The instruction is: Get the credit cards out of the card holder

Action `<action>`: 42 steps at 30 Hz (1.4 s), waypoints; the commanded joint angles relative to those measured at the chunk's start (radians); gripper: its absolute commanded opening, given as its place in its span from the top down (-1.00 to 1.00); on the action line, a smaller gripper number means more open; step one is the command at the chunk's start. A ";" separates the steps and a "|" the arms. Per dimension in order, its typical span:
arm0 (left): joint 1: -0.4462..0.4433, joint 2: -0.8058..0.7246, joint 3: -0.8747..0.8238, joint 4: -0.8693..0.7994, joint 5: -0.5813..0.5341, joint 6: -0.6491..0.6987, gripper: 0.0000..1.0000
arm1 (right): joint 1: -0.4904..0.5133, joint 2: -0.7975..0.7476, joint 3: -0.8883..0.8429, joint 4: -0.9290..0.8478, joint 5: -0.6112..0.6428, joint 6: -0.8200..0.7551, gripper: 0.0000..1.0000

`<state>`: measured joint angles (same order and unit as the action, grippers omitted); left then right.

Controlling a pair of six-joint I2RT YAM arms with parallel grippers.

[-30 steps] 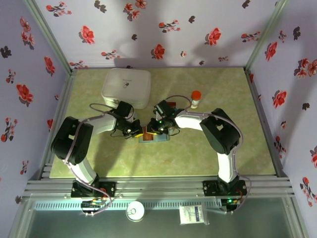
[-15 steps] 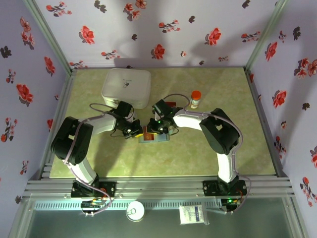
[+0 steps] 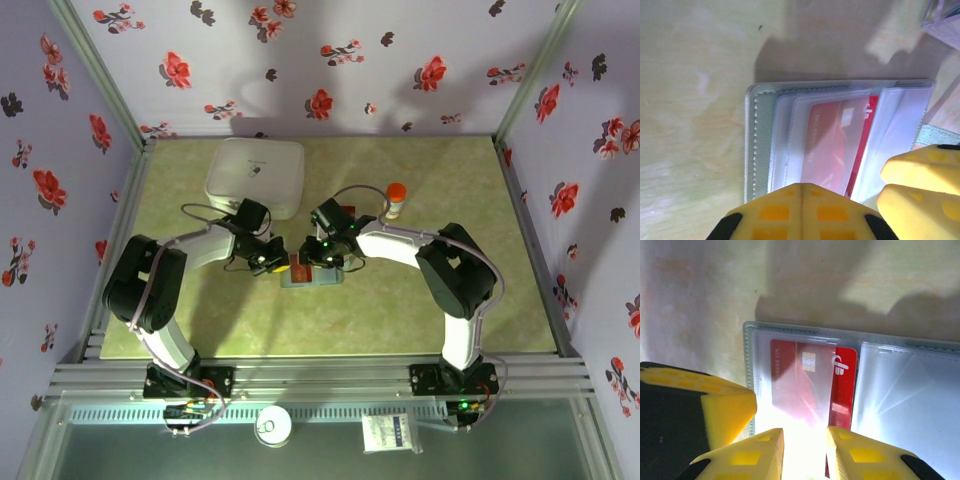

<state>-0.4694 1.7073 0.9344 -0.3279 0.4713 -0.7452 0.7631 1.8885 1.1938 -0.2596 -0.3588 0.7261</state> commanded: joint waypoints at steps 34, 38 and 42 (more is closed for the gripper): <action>-0.009 0.077 0.002 -0.023 -0.028 0.052 1.00 | -0.044 0.056 -0.059 0.137 -0.125 0.074 0.49; -0.008 0.081 0.007 -0.029 -0.025 0.055 1.00 | -0.046 0.039 -0.083 0.169 -0.134 0.102 0.55; -0.009 0.085 0.013 -0.032 -0.023 0.056 1.00 | -0.051 0.015 -0.117 0.208 -0.132 0.129 0.60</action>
<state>-0.4732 1.7615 0.9543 -0.3252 0.4713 -0.7181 0.7177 1.9354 1.1080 -0.0940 -0.4709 0.8158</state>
